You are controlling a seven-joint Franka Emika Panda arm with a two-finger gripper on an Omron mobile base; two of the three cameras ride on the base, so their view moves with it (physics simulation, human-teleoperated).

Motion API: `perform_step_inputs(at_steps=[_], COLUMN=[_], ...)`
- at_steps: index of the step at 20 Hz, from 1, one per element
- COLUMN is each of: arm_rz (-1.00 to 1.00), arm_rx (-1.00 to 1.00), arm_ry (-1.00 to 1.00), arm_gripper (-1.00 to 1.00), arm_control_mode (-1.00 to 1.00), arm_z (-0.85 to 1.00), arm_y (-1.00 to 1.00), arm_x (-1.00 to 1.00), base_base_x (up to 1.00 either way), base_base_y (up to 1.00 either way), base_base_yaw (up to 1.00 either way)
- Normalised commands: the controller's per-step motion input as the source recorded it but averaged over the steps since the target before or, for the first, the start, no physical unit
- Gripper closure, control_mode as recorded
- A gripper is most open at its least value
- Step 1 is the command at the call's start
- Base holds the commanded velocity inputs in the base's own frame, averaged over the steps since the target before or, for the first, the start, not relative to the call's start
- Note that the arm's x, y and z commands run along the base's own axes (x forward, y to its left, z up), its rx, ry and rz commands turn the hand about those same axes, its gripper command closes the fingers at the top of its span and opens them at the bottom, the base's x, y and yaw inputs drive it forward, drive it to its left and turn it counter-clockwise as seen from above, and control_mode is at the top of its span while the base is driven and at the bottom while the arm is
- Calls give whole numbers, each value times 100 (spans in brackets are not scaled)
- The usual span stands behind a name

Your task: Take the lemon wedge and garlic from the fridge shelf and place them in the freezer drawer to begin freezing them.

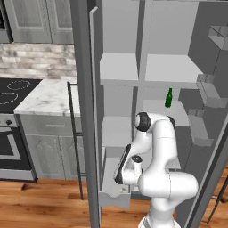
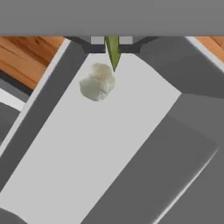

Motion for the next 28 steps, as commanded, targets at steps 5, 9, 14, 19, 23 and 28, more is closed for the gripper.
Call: perform_step_inputs(at_steps=[5,9,14,19,23,28], arm_rz=[-2,-4,-8,-9,-12,-14], arm_rx=[0,0,0,0,0,0], arm_ry=[0,1,1,0,-2,-11], arm_gripper=[-100,-100,-100,-100,-100,-100], arm_control_mode=[-100,-100,-100,-100,-100,-100], arm_z=[-21,2,48,89,100,100], arm_y=[4,4,19,25,13,0], arm_x=[38,7,0,-15,-58,-95], base_base_x=[0,0,0,0,0,0], base_base_y=[0,0,0,0,0,0], base_base_yaw=[0,0,0,0,0,0])
